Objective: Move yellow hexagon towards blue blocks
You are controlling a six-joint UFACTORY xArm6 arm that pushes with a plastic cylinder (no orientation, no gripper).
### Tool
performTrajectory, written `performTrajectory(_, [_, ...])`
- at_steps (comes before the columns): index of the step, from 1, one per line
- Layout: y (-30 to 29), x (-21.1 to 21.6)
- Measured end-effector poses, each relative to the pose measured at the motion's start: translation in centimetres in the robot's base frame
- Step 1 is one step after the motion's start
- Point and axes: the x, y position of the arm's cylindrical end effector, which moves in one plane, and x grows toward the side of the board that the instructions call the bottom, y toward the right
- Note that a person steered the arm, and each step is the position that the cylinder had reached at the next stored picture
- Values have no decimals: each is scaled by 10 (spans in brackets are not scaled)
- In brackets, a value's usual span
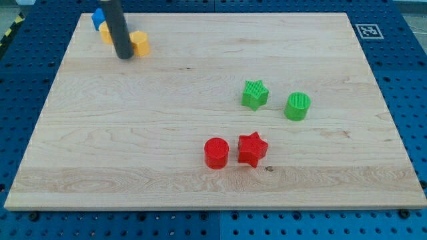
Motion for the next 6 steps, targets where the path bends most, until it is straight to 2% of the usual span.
performTrajectory(1, [-9, -6])
performTrajectory(2, [42, 42])
performTrajectory(3, [117, 49])
performTrajectory(4, [115, 23])
performTrajectory(5, [66, 21])
performTrajectory(6, [47, 15])
